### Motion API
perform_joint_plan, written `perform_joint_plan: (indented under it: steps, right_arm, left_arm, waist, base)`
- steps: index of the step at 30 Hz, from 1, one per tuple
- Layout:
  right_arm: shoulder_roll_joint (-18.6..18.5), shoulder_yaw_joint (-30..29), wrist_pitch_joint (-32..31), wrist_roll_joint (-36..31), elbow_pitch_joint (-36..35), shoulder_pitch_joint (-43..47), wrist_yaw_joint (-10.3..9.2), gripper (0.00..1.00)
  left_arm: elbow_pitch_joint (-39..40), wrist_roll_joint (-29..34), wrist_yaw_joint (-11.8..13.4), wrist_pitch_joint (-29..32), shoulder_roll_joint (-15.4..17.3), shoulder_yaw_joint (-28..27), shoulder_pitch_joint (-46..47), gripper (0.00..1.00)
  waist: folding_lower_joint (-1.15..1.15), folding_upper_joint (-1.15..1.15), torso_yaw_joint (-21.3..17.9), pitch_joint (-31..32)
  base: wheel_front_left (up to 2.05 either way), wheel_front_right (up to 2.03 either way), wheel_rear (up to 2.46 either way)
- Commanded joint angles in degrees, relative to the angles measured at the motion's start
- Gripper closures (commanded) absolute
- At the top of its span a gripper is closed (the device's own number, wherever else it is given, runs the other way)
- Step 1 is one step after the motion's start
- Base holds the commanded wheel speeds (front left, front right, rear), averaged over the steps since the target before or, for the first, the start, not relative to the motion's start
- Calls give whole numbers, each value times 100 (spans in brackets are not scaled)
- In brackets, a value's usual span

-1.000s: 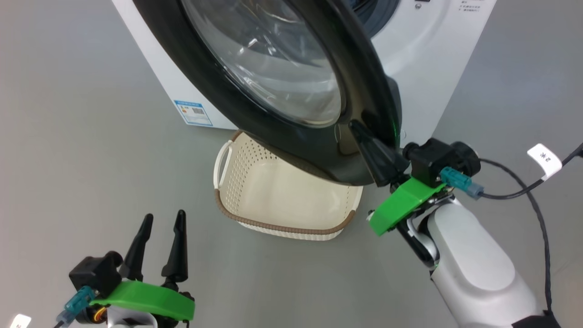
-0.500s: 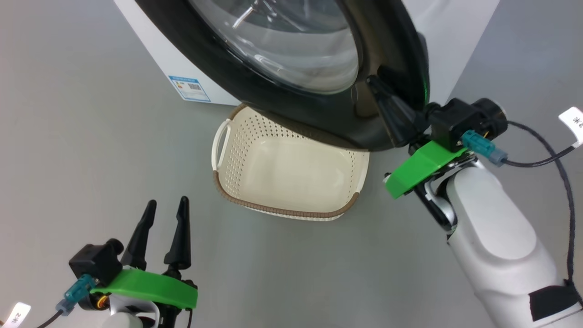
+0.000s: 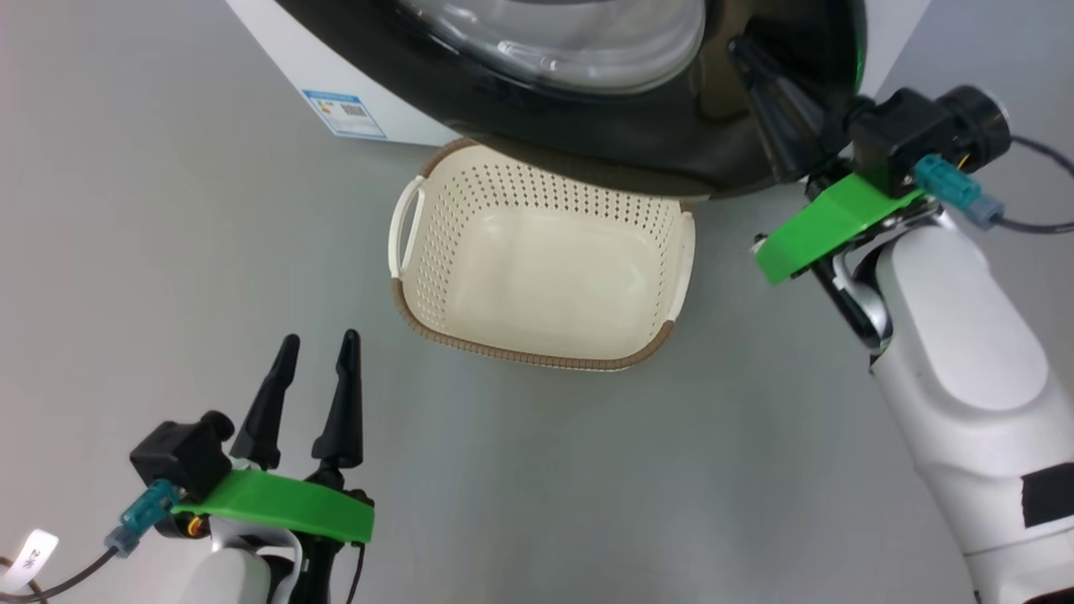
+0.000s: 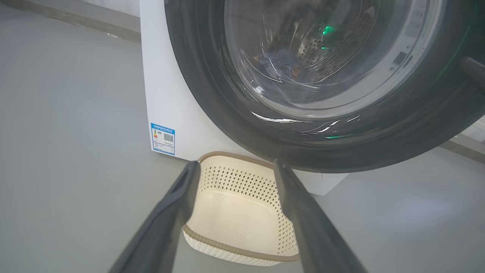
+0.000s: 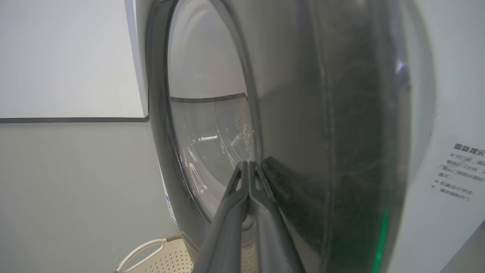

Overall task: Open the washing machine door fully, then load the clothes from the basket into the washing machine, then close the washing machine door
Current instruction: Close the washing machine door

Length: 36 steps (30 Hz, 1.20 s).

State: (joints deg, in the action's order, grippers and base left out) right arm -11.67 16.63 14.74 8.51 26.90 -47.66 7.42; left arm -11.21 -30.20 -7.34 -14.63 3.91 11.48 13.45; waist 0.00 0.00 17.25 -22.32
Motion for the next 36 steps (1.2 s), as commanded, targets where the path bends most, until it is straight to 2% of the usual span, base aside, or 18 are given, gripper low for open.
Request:
perform_joint_plan:
  steps: [1, 14, 23, 29, 36]
  right_arm:
    - [-3, -13, 26, -89, -98, -158, 7, 100]
    - [-476, -304, 26, -368, 229, -1113, 7, 100]
    - [-656, -615, 26, -734, 701, -1828, 7, 100]
    - [-609, -992, 26, -1054, 1009, -2134, 7, 100]
    - [-474, -1033, 26, -1065, 859, -1882, 7, 100]
  left_arm:
    - [154, -45, -14, -37, 124, -159, 147, 0]
    - [391, -189, -14, -37, 107, 1, 257, 0]
    - [656, -315, -14, -37, 82, 298, 366, 0]
    - [714, -337, -14, -37, 89, 364, 438, 0]
    - [679, -321, -14, -37, 108, 268, 426, 0]
  waist:
    - [0, 0, 51, -115]
    - [0, 0, 374, -614]
    - [0, 0, 583, -900]
    - [0, 0, 606, -948]
    - [0, 0, 482, -850]
  base:
    - [0, 0, 0]
    - [0, 0, 0]
    - [0, 0, 0]
    - [0, 0, 0]
    - [0, 0, 0]
